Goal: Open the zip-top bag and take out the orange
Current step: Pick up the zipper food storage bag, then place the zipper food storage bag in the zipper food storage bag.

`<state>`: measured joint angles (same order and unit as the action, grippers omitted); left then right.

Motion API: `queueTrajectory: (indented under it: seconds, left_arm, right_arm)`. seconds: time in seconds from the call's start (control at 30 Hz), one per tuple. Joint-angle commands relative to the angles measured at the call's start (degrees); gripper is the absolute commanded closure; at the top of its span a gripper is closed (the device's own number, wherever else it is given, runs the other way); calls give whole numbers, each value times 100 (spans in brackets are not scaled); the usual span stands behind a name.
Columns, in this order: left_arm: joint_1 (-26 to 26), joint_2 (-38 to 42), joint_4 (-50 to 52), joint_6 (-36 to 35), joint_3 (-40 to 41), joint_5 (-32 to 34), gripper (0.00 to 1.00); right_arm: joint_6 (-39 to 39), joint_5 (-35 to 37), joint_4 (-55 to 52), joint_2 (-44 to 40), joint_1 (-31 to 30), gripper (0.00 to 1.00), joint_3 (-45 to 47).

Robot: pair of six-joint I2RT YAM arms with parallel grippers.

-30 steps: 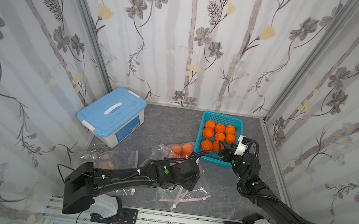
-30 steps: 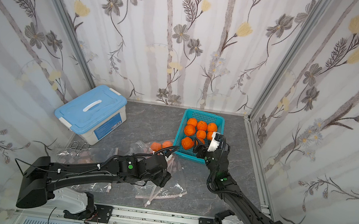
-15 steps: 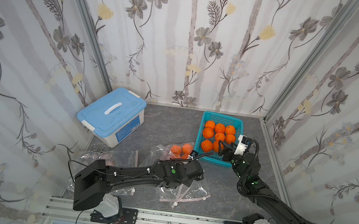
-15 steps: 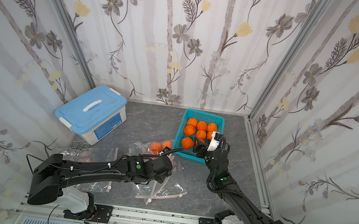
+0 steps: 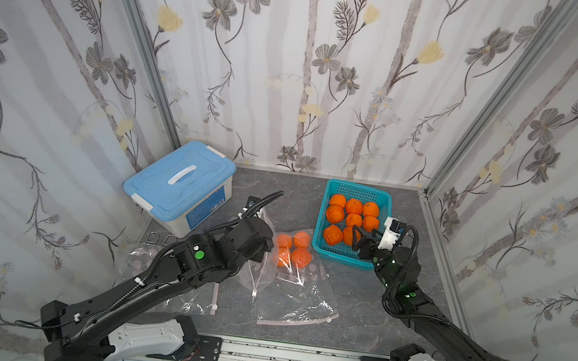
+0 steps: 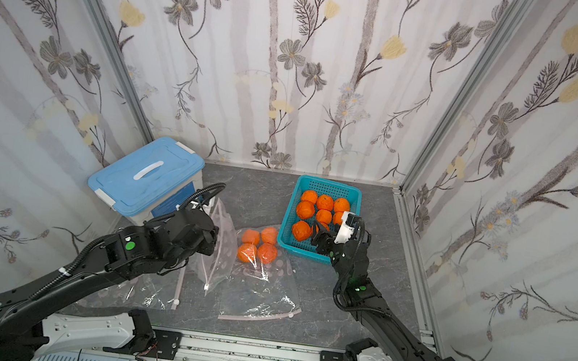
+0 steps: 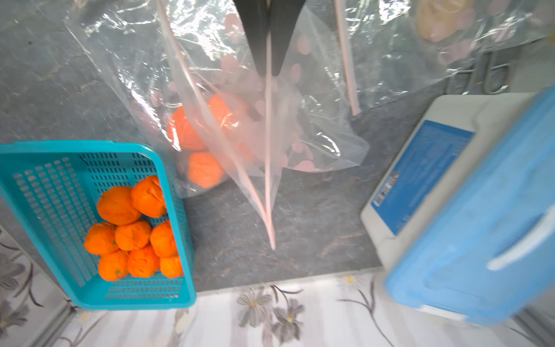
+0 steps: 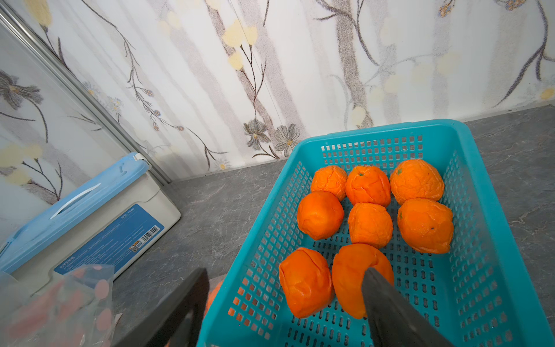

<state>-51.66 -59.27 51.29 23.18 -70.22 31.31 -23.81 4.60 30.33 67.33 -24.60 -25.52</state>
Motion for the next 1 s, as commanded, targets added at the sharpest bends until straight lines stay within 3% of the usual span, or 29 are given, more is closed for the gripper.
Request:
queueTrajectory:
  seconds: [0.0,0.17,0.57,0.73,0.97]
  left_arm:
    - [210,77,1389,-314,-511,846,100]
    - [266,-86,2612,76,-1219,1400,100]
    - [270,-678,5082,1331,-2076,2041,100]
    - [351,-636,4472,1215,-1450,1788,99]
    - [1505,-1185,2415,266,-18,969,99]
  right_arm:
    - [-78,-79,132,8,-9,19,-59]
    - [-102,-117,100,-9,-9,19,-78]
    - [-172,-231,89,174,-4,19,-146]
    - [-185,-248,74,140,0,19,-152]
    - [-193,-289,76,181,-7,19,-166]
